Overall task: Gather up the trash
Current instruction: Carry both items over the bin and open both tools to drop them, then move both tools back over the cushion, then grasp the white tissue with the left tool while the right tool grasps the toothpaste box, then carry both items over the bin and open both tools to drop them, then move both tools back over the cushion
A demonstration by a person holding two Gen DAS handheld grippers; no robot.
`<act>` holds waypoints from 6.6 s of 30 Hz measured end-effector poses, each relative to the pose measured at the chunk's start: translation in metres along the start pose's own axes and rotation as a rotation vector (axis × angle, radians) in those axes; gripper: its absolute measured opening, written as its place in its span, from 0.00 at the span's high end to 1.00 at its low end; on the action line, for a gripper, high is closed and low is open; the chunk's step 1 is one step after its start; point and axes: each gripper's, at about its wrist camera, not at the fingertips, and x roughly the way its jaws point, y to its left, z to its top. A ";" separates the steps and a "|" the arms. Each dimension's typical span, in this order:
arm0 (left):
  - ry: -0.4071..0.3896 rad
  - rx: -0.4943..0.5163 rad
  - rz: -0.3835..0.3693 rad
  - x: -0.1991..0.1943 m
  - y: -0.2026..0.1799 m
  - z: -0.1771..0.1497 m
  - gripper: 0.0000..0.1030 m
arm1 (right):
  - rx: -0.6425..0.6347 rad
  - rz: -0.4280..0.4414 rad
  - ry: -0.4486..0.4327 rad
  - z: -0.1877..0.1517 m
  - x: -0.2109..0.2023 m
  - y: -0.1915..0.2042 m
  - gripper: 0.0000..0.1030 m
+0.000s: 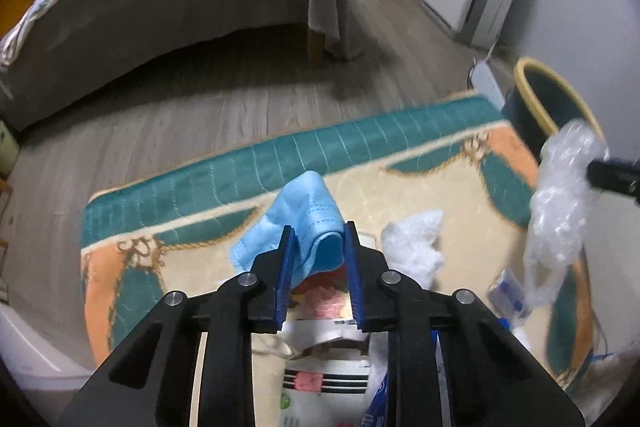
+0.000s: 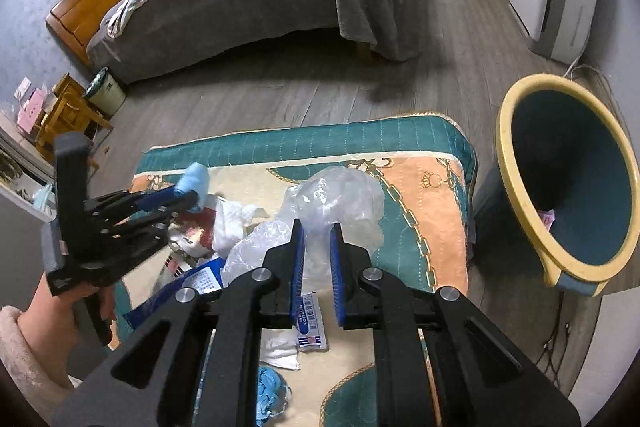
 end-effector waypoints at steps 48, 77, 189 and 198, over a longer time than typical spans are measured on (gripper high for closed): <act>-0.153 0.286 -0.374 0.016 -0.307 0.129 0.25 | 0.434 -0.333 -0.213 0.017 -0.089 -0.279 0.43; -0.216 -0.109 0.116 -0.145 -0.046 -0.004 0.05 | -0.237 -0.176 -0.118 0.001 -0.043 0.006 0.05; -0.184 0.091 -0.327 -0.011 -0.265 0.145 0.09 | 0.299 -0.363 -0.085 0.027 -0.066 -0.259 0.09; -0.227 0.087 -0.157 -0.069 -0.189 0.108 0.07 | 0.267 -0.346 -0.124 0.038 -0.079 -0.213 0.05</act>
